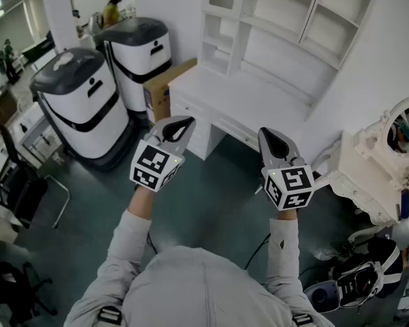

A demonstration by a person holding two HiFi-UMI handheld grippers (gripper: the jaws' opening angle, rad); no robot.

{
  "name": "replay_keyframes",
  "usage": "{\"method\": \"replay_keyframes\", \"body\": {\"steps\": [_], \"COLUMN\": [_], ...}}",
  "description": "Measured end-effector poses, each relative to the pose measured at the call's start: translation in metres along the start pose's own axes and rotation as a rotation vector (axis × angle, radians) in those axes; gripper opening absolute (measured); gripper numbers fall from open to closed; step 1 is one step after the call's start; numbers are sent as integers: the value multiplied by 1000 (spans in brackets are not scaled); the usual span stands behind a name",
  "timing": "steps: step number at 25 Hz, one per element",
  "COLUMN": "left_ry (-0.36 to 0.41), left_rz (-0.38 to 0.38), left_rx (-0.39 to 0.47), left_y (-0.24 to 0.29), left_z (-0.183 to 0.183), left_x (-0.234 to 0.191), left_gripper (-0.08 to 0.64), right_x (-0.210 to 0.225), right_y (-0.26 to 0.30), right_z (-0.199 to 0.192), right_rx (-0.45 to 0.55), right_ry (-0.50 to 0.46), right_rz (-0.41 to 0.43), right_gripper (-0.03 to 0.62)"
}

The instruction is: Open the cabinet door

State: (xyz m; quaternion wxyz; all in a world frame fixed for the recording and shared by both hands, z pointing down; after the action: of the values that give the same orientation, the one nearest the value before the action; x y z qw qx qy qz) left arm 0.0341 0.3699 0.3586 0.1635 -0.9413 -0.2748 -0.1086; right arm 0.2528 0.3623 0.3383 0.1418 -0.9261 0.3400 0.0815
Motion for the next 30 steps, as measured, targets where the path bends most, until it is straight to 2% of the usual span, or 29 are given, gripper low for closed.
{"method": "replay_keyframes", "body": {"steps": [8, 14, 19, 24, 30], "left_ry": [1, -3, -8, -20, -6], "left_rz": [23, 30, 28, 17, -10], "left_rx": [-10, -26, -27, -25, 8], "left_y": [12, 24, 40, 70, 129], "left_z": [-5, -13, -24, -47, -72], "left_x": [22, 27, 21, 3, -50], "left_gripper": [18, 18, 18, 18, 18], "right_x": [19, 43, 57, 75, 112], "right_y": [-12, -20, -12, 16, 79], "right_z": [-10, -19, -30, -51, -67], "right_rx": [-8, 15, 8, -11, 0], "right_ry": [8, 98, 83, 70, 48], "right_rz": [25, -17, -30, -32, -75], "right_gripper": [1, 2, 2, 2, 2]}}
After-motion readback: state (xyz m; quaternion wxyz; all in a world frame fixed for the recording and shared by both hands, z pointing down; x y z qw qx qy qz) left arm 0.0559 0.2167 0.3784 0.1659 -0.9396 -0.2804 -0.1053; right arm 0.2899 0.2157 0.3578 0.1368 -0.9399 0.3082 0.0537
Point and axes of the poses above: the fingertips, and each gripper's own axes: y forward along the fingers, x to its right, z out of its top, the point moved 5 cm from there along -y, backward along the fingers, and after that the axes turned 14 degrees about x, right-handed, at the moved point
